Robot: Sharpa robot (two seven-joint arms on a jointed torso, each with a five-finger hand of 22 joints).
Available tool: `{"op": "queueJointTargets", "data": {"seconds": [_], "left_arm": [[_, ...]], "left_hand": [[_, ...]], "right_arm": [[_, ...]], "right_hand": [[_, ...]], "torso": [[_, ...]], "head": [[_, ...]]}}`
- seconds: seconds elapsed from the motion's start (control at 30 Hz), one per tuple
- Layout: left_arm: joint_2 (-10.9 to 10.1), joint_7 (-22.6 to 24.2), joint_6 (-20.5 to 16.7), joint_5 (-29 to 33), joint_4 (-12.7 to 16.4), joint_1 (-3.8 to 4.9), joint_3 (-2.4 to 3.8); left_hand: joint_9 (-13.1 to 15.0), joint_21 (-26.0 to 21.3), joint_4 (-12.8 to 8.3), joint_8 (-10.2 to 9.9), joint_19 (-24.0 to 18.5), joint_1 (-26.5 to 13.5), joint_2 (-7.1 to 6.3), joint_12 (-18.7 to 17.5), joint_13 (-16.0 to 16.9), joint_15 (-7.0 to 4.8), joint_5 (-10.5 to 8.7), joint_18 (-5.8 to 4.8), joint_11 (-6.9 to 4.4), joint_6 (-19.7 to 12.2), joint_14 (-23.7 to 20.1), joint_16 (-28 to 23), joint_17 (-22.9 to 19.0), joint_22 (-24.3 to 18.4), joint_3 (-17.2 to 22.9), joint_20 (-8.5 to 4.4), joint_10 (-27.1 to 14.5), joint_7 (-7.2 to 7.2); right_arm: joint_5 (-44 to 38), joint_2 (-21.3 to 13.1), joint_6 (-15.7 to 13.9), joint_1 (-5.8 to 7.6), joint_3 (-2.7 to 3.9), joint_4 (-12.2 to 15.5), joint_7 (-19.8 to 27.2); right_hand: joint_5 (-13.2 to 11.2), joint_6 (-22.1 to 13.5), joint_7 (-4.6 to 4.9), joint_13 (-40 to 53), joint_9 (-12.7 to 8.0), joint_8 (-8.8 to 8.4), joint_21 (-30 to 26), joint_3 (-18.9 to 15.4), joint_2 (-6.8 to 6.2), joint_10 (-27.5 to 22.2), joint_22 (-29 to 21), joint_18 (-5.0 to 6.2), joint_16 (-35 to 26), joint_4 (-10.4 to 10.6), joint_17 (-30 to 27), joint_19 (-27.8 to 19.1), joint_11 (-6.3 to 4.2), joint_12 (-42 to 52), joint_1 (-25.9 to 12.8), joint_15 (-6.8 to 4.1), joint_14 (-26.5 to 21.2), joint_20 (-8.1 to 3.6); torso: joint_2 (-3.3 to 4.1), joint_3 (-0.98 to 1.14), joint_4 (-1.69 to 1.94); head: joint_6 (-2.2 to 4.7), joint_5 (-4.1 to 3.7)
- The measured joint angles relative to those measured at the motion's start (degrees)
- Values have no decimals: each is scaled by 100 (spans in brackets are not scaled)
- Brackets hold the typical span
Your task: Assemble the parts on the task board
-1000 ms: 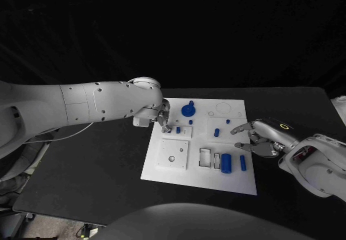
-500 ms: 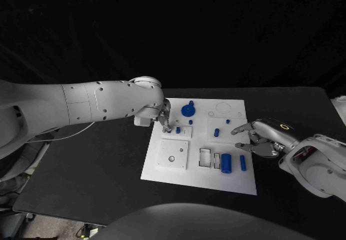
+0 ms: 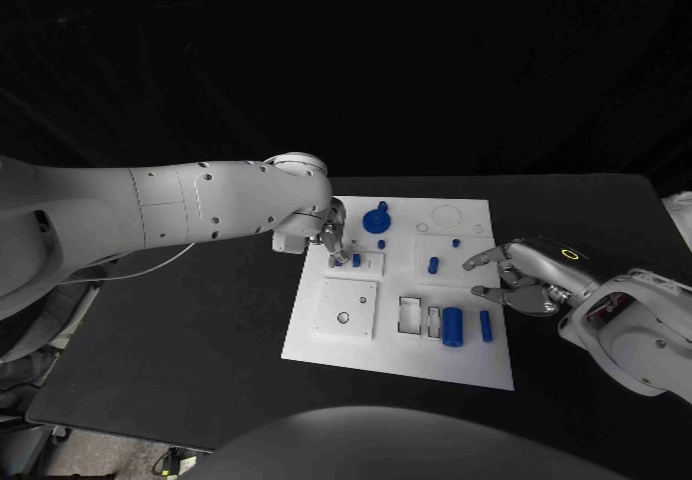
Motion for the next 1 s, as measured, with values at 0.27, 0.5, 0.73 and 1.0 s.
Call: {"op": "queueJointTargets", "data": {"seconds": [0.27,0.5,0.73,1.0], "left_arm": [[12,10,50,31,-1,-9,-3],[-11,24,44,31,10,-10,-2],[-56,37,9,28,37,-16,-5],[-100,43,-41,21,58,-20,-7]], "left_hand": [[40,-10,-13,21,-24,-1,1,0,0,0,-1,-2,-10,32,0,0,-1,0,28,18,13,-31],[105,-10,-16,21,-23,-39,9,0,0,0,-2,-2,-7,19,0,0,-1,0,31,18,26,-61],[158,-10,-26,54,-23,-100,-6,0,0,0,51,-3,-7,20,0,0,-1,0,41,18,27,-61],[179,-43,-41,54,-23,-107,-14,0,0,0,51,-3,-6,20,0,0,-2,0,56,17,27,-62]], "right_arm": [[-1,0,9,-5,-1,-4,-2],[-1,-4,16,-9,-2,-8,-3],[-1,0,26,-24,-3,-21,-7],[-1,-2,35,-47,-4,-25,-10]], "right_hand": [[-1,0,0,0,0,0,-16,0,0,0,2,0,0,0,4,-1,0,0,0,0,0,1],[-1,0,0,0,5,0,-28,0,0,0,2,0,0,0,4,-21,0,0,0,0,0,21],[-1,0,0,0,4,0,-67,0,0,-21,1,0,-2,0,4,-42,21,-30,0,0,0,0],[-2,0,0,0,4,0,-100,1,0,-42,1,0,-58,1,3,-62,42,-57,0,0,0,21]], "torso": [[-1,1,0],[1,1,-2],[1,3,-2],[3,3,-2]], "head": [[0,14],[0,30],[0,51],[0,64]]}}
